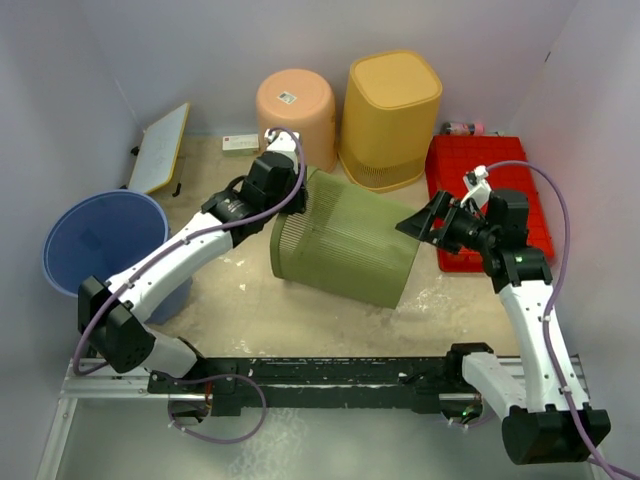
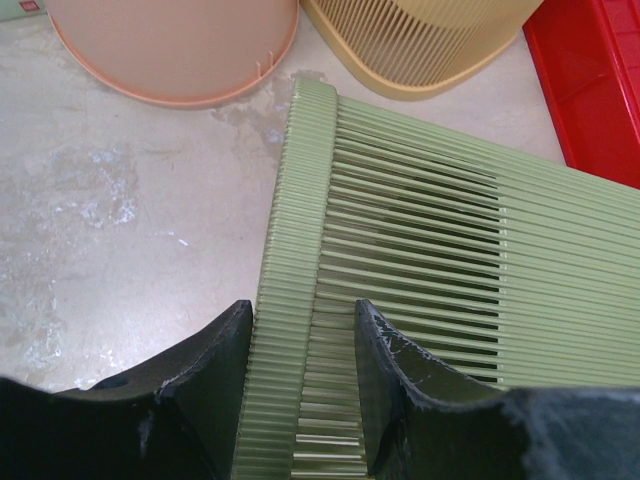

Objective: Turn the large container upside down

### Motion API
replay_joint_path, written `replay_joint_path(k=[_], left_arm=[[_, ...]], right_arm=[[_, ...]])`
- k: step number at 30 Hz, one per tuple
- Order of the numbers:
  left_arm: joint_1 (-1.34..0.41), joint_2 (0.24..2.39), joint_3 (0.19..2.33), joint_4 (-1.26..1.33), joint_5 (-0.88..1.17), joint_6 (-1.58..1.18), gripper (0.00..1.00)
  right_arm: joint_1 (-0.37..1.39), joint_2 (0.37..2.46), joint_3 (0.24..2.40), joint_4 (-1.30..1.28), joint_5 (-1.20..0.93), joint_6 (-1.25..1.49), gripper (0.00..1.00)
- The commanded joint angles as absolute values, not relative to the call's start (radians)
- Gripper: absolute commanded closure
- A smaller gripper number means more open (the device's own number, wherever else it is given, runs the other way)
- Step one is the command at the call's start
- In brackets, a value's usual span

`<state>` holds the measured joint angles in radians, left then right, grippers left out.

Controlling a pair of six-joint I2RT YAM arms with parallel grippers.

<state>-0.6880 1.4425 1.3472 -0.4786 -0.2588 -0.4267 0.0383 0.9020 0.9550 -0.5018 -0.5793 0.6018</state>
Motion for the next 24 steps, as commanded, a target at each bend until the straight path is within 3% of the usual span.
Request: replay_joint_path(k=[1,16,24], left_arm=[[-0.697,1.512,1.332,-0.518,-0.223,-0.409,0.59],[-0.698,1.56,1.361,-0.464,-0.19,-0.409,0.59],[-0.698,1.599,1.348,-0.432,-0.166,-0.426,0.57]], right_arm=[[0.048,0.879,1.06,-0.323,-0.749,0.648,0.05],[0.052,0.941,1.102,0.061,-0.752,0.828,0.03],[0.12,1.0,1.041,0.104,-0.707,0.83,0.03]])
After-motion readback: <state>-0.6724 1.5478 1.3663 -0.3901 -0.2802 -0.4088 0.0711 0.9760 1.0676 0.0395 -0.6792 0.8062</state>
